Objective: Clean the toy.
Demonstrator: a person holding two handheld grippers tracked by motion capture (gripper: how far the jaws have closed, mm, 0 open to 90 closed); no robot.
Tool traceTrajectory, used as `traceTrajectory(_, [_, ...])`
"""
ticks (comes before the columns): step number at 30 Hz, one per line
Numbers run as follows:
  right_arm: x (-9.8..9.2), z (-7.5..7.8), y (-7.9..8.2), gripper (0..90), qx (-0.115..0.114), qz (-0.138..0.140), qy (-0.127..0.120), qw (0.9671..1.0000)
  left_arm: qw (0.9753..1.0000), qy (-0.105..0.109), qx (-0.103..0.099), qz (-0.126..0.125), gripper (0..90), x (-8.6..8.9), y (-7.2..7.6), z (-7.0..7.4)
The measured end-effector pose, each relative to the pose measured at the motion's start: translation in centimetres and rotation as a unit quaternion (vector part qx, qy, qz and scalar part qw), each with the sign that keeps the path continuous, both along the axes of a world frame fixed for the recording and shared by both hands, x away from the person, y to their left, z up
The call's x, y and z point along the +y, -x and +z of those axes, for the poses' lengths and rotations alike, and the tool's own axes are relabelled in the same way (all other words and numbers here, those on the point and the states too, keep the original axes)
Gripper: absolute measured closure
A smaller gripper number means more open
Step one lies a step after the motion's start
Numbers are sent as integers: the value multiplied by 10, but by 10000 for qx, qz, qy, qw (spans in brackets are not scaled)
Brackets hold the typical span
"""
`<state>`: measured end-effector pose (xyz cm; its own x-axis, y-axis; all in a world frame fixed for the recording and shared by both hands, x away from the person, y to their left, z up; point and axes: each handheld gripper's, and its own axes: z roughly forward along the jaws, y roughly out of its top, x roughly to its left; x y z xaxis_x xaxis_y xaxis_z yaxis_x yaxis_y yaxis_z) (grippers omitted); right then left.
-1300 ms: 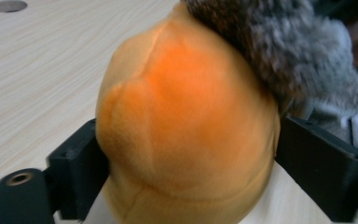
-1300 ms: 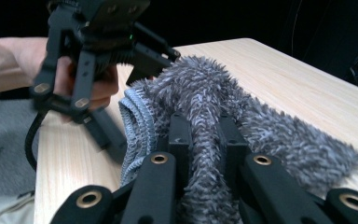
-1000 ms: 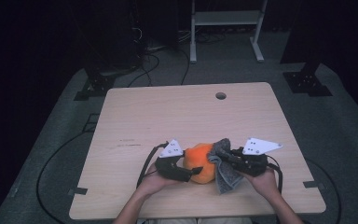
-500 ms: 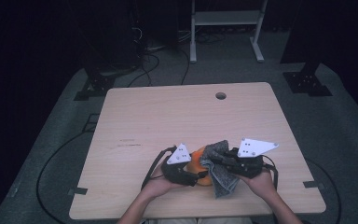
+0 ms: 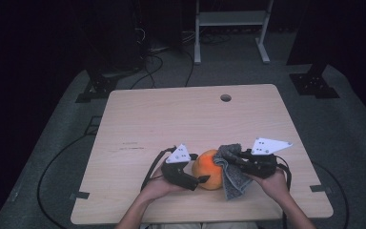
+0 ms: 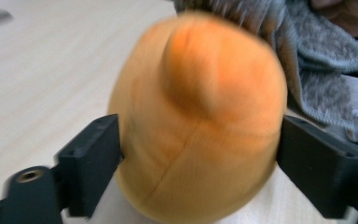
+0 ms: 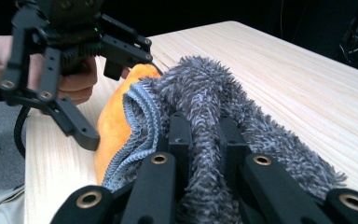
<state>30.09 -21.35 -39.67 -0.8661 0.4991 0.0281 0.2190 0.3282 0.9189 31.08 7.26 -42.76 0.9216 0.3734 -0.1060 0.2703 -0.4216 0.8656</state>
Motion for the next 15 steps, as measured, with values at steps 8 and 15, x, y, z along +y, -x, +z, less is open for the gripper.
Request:
traceTrajectory(8, [32,16,22,791,-432,556,191,9973,9997,-46,-256,-47,349,-13,8,0])
traceTrajectory(15, [34,23,7,793,-370,372,325,9981,9995,-48,-272,-127,370,-8,12,-3])
